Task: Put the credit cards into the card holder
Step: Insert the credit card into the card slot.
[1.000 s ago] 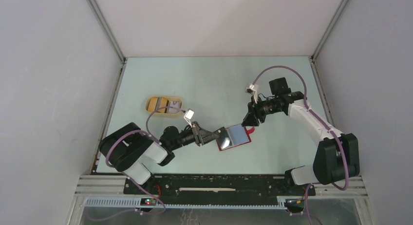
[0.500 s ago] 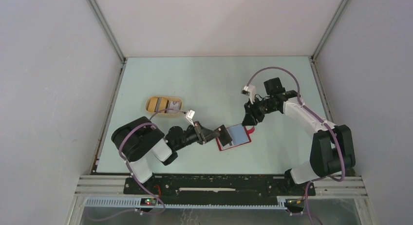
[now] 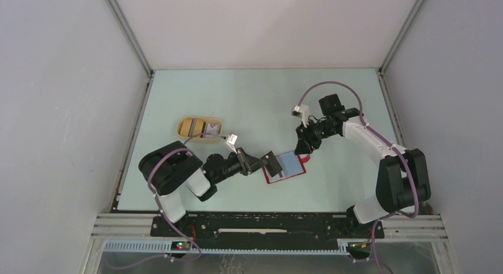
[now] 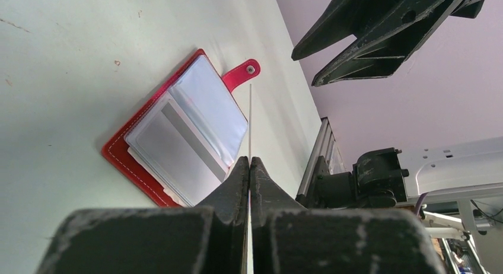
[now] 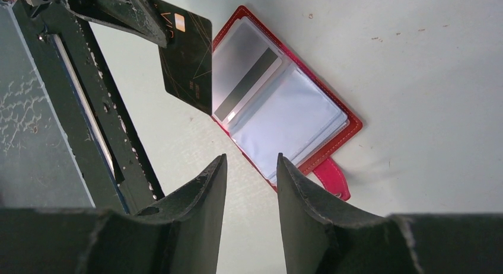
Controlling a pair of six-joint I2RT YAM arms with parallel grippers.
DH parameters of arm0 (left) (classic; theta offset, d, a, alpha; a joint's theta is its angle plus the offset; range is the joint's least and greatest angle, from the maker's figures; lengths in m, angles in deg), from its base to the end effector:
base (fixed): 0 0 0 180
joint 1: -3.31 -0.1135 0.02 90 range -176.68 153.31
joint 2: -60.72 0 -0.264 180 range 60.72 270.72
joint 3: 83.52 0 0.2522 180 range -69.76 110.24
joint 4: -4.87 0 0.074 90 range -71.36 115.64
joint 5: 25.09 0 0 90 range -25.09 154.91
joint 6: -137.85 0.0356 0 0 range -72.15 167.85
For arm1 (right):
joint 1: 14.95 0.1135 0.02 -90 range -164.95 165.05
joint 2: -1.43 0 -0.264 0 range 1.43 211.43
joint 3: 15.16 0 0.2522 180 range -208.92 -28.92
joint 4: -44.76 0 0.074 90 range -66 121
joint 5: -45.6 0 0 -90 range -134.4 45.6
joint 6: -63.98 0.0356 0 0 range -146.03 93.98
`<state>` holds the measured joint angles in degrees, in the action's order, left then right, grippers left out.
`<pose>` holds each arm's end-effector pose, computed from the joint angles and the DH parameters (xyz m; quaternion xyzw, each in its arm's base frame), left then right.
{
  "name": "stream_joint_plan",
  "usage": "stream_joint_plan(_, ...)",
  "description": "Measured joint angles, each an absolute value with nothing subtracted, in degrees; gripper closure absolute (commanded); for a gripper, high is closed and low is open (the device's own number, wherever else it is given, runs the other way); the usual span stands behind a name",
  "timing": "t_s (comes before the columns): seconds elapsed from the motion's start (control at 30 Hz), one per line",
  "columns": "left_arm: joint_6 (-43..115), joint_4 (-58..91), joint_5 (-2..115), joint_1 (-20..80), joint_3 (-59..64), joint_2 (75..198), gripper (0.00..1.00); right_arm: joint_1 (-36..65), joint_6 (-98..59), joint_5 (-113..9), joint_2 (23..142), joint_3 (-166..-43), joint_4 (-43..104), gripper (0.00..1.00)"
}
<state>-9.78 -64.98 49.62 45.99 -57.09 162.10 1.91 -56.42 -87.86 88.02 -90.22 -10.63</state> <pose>0.1741 -0.1733 0.1191 -0.0061 0.7368 -0.5765 0.3532 0.2710 0.1077 0.2348 -0.4327 0.8042 0.3383 0.2273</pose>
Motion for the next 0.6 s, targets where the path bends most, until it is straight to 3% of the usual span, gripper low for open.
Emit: stream_joint_plan(0.6, -9.8, -65.35, 51.5, 46.32, -56.83, 164.66, 1.0, 2.29, -56.55, -86.42, 91.04, -90.5, -11.65, 0.55)
